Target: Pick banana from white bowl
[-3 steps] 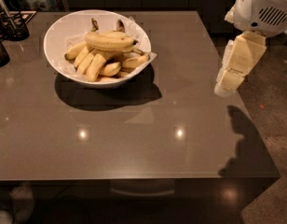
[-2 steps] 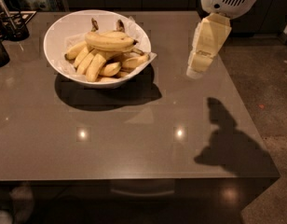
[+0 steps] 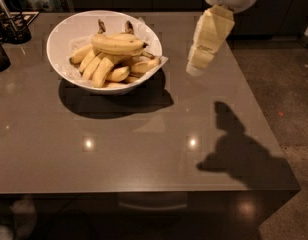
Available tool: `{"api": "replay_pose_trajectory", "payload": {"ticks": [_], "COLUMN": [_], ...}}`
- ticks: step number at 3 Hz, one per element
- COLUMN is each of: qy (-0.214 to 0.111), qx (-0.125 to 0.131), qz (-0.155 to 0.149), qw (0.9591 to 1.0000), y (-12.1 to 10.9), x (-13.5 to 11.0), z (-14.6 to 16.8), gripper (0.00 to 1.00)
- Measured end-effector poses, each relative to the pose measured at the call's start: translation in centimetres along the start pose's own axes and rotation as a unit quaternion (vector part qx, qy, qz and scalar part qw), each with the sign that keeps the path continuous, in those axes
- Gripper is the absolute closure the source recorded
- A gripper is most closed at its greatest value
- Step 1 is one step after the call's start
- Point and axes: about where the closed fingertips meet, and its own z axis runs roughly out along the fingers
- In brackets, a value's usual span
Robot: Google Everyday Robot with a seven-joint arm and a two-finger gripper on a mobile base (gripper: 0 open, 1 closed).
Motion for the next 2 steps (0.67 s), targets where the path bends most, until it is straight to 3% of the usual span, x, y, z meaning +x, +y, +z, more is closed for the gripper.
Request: {"api": "replay_pose_trajectory", "payload": {"ticks": [1, 2], "qy": [-0.003, -0.01], "qx": [-0.006, -0.001], "qz": [0.011, 0.009], "qw": [0.9999, 0.9999], "y": [-1.78, -2.01], "x": [-4.45, -5.01], "z": [0.89, 1.0], "gripper": [0.0, 0.0]}}
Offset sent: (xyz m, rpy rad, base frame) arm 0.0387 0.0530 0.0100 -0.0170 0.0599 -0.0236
